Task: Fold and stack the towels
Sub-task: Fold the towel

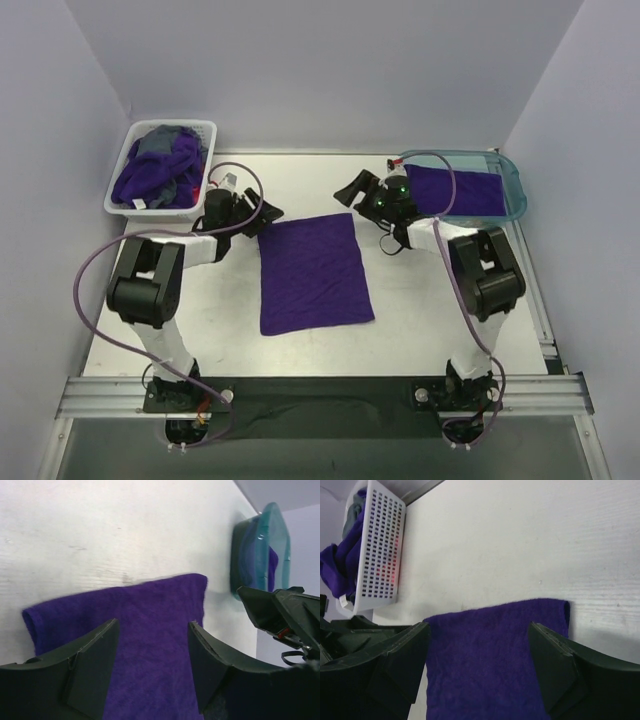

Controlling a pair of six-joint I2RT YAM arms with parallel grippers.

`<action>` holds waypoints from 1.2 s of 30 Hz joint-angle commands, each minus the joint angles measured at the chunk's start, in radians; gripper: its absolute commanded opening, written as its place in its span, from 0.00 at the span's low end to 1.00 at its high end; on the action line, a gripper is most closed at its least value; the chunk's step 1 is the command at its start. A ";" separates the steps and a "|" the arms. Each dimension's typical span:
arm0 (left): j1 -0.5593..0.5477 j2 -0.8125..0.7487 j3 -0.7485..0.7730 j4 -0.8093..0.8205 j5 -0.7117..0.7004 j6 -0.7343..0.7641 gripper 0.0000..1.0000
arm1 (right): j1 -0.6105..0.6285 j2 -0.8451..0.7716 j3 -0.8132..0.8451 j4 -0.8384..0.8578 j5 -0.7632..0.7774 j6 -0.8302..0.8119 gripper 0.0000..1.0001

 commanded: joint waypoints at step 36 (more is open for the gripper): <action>-0.533 -0.611 -0.366 -1.057 -0.227 0.169 0.66 | 0.540 -0.389 -0.334 -1.268 0.162 -0.344 0.41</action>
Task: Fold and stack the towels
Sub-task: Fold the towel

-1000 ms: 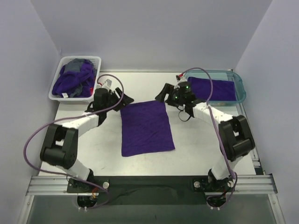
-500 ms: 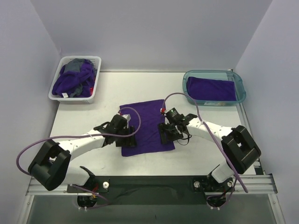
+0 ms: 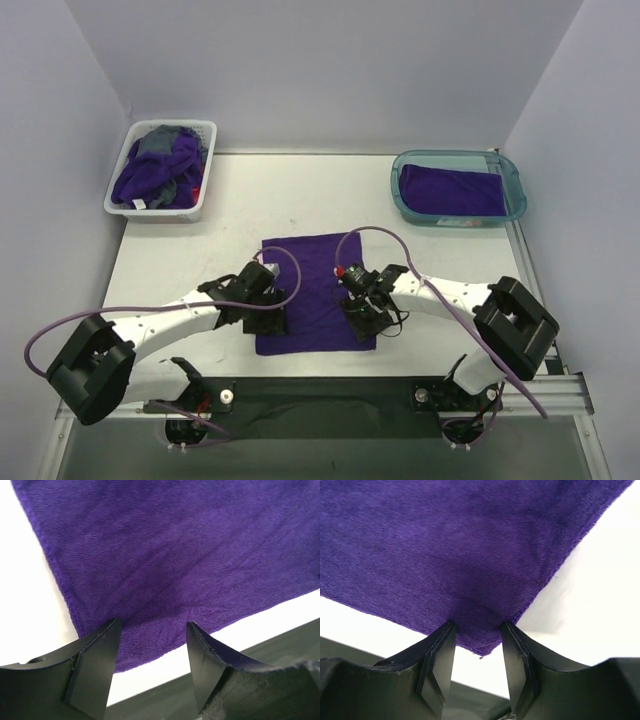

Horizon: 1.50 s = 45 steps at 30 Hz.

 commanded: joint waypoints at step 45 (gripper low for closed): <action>0.409 0.709 0.778 -0.126 -0.023 0.685 0.62 | -0.505 0.604 0.896 -0.120 -0.296 -0.625 0.49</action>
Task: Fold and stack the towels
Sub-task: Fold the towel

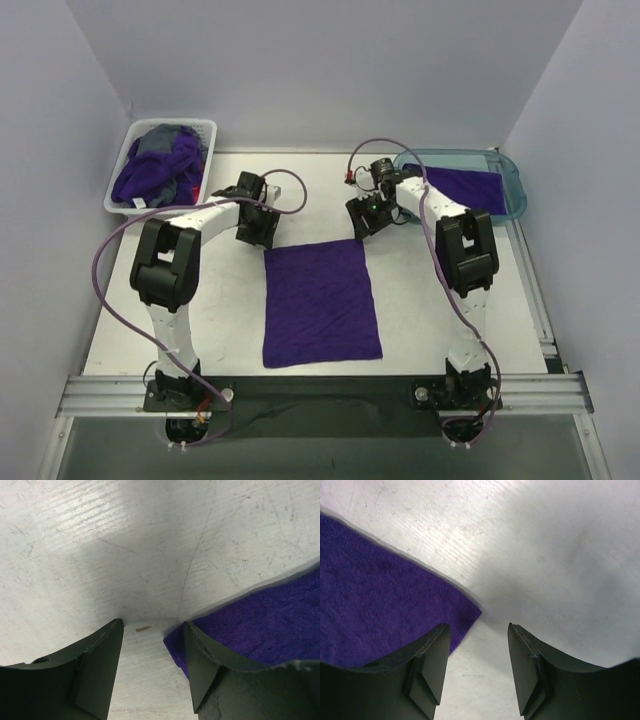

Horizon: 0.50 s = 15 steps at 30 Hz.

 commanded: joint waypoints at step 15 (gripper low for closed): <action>0.007 0.008 -0.010 -0.021 0.003 0.037 0.61 | 0.072 0.113 0.125 -0.138 0.134 -0.094 0.42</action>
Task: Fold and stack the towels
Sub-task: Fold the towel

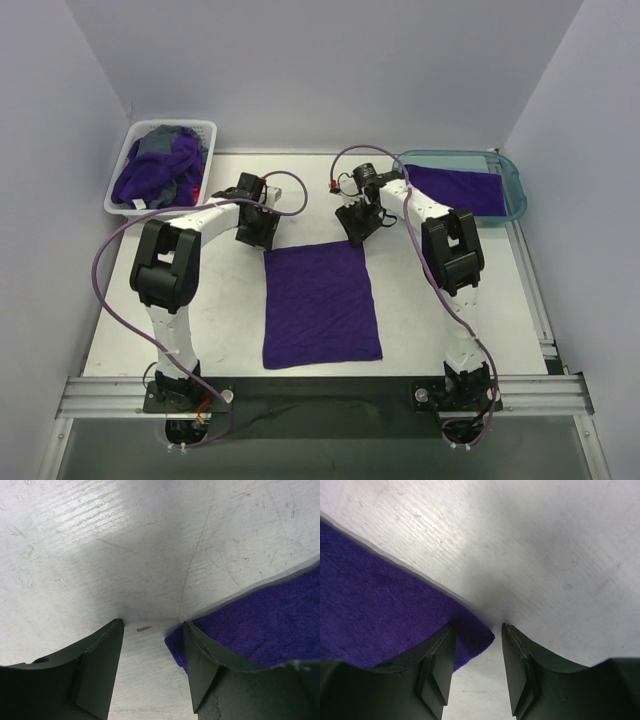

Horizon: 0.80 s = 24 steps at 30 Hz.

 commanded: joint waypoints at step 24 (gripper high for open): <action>0.006 -0.048 -0.041 0.001 0.039 0.065 0.63 | 0.025 0.062 0.058 -0.136 0.099 -0.126 0.25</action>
